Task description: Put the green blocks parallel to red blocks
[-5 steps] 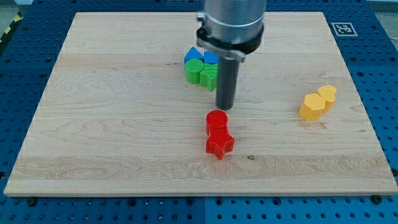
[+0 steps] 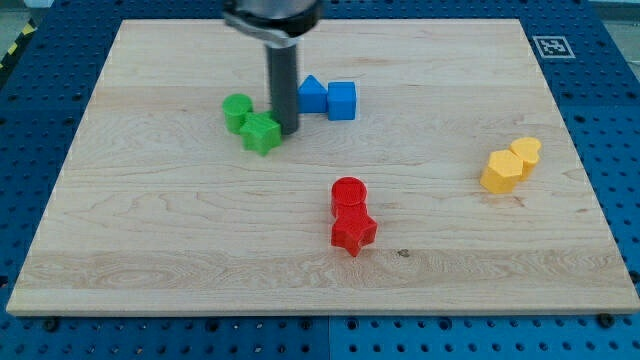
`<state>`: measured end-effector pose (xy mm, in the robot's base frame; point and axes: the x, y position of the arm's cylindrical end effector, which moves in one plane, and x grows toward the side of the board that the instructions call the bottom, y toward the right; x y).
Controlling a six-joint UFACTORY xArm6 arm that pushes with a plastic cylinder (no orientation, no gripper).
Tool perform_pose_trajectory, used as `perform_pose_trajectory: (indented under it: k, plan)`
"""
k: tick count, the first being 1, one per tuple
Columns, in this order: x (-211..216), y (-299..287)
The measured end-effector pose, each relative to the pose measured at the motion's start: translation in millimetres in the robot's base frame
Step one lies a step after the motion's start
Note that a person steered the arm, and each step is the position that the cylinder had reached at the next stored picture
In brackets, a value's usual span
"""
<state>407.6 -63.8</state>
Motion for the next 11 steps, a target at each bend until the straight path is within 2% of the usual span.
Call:
perform_pose_trajectory:
  k: [1,2,3,5,7,9,10,11]
  plan:
    - [3,1]
    - [-24,19]
    - [-51,9]
    - [-65,-53]
    - [5,-45]
    - [70,-6]
    - [75,-6]
    - [62,-21]
